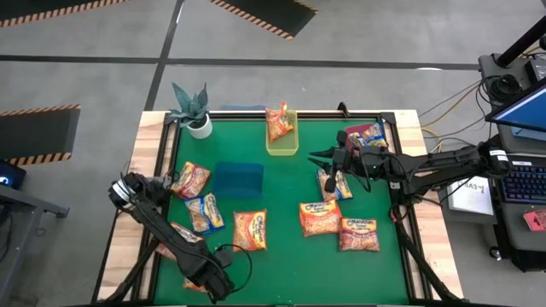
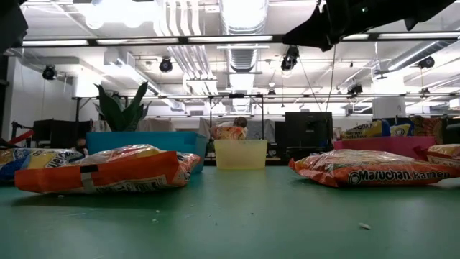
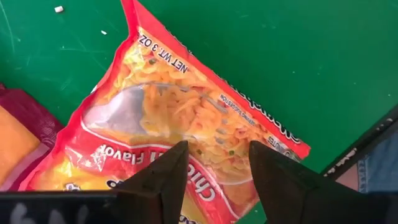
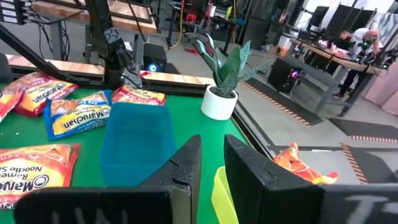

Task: Sort Maruchan noodles
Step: Put the orange noodle pack into the yellow bin

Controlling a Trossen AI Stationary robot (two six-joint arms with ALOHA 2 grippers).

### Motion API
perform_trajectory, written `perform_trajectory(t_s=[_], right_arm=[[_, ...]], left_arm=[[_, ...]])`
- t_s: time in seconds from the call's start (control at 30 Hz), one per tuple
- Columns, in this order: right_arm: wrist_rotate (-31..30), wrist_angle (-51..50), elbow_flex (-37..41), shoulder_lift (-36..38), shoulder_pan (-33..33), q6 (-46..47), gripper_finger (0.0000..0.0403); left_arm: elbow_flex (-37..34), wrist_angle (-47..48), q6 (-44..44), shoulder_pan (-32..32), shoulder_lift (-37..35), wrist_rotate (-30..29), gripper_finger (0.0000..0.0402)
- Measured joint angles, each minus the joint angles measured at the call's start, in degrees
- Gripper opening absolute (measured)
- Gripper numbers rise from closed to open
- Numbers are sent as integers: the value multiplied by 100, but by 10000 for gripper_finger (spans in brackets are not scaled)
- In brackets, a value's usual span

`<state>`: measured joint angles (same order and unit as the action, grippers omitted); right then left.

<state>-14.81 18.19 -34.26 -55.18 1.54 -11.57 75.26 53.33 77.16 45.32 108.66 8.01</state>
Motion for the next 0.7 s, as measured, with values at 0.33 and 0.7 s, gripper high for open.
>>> perform_trajectory(t_s=[0.33,0.7], right_arm=[[0,12,0,0,0,91,59],[5,-241,0,-7,0,518,59]], left_arm=[[-5,-129,-240,0,106,-68,13],[586,-101,-1627,-286,-59,-2190,1]])
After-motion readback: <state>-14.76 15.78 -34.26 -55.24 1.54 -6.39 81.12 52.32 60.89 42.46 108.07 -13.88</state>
